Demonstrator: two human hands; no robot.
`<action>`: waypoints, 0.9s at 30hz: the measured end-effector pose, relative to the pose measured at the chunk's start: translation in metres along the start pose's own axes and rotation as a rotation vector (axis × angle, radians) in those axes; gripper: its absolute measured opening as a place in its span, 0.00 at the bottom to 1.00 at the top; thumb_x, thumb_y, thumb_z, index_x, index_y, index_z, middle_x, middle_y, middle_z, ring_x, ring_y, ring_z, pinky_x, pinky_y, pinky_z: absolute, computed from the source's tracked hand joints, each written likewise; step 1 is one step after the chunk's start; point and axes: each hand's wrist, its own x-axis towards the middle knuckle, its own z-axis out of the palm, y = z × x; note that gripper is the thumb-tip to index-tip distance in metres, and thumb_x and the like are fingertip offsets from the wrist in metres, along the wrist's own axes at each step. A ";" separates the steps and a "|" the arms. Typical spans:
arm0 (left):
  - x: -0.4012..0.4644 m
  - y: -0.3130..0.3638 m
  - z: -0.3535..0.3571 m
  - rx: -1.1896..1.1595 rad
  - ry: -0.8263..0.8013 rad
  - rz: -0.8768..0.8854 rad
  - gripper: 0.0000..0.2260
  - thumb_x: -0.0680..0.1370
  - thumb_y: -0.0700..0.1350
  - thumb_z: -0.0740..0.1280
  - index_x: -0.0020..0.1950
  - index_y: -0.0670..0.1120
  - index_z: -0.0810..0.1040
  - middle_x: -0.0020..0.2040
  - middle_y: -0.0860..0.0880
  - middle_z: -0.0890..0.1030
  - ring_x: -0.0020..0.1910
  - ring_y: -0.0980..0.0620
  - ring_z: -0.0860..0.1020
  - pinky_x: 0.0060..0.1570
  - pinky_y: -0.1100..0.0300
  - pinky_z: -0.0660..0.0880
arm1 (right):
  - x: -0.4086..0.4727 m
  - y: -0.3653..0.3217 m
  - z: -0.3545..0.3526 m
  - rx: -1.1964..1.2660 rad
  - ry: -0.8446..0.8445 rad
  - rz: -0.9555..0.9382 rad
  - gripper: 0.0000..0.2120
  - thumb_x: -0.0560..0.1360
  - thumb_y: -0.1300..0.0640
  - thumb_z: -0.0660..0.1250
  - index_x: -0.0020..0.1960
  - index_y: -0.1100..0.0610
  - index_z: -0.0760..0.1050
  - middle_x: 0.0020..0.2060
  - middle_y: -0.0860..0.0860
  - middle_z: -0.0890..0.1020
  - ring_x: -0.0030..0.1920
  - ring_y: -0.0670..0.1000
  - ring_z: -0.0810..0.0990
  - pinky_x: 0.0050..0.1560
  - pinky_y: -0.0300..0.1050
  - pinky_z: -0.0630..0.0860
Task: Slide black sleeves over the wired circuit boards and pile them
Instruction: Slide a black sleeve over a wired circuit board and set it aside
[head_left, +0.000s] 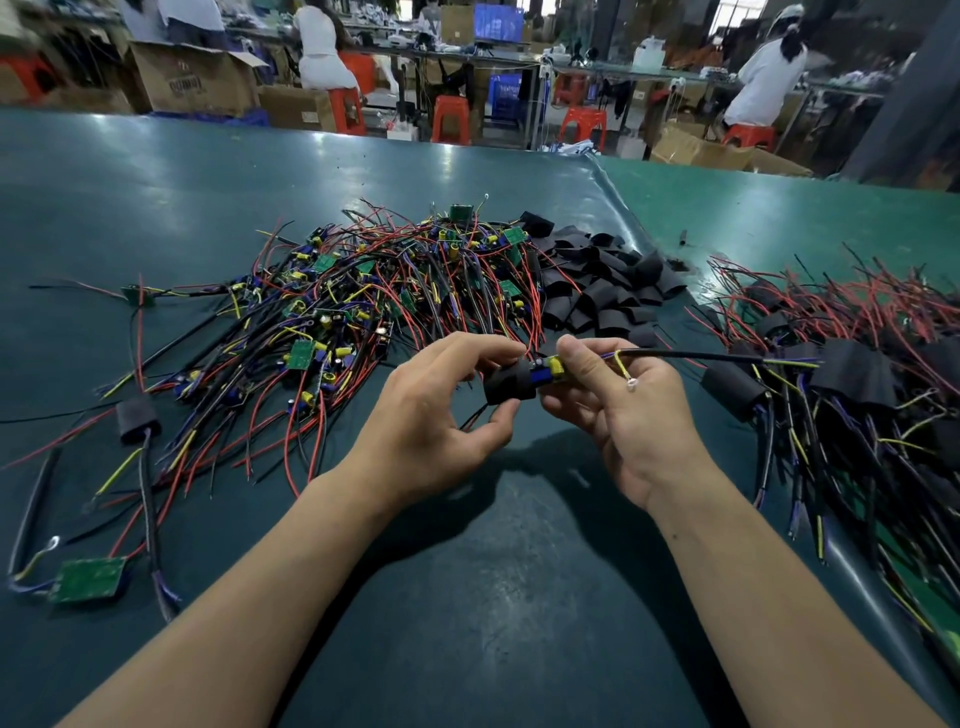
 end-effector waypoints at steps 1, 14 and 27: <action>0.000 0.000 0.000 -0.010 -0.010 0.006 0.18 0.71 0.37 0.75 0.60 0.42 0.79 0.53 0.49 0.82 0.51 0.51 0.80 0.53 0.54 0.77 | 0.000 0.000 0.000 0.008 0.003 0.020 0.05 0.74 0.62 0.71 0.41 0.59 0.76 0.32 0.53 0.84 0.33 0.50 0.84 0.33 0.40 0.80; 0.000 -0.001 0.002 -0.030 0.014 0.033 0.17 0.71 0.35 0.76 0.58 0.41 0.79 0.52 0.50 0.82 0.51 0.56 0.80 0.56 0.63 0.77 | -0.002 0.006 0.000 -0.231 0.061 -0.091 0.07 0.72 0.59 0.74 0.40 0.60 0.78 0.30 0.51 0.81 0.29 0.48 0.79 0.31 0.40 0.78; 0.002 -0.002 0.001 -0.050 0.052 0.089 0.13 0.71 0.32 0.74 0.54 0.40 0.80 0.50 0.49 0.81 0.50 0.54 0.80 0.54 0.62 0.76 | -0.001 0.003 0.003 -0.032 0.043 0.141 0.08 0.69 0.58 0.75 0.40 0.60 0.77 0.29 0.52 0.81 0.27 0.48 0.79 0.27 0.37 0.76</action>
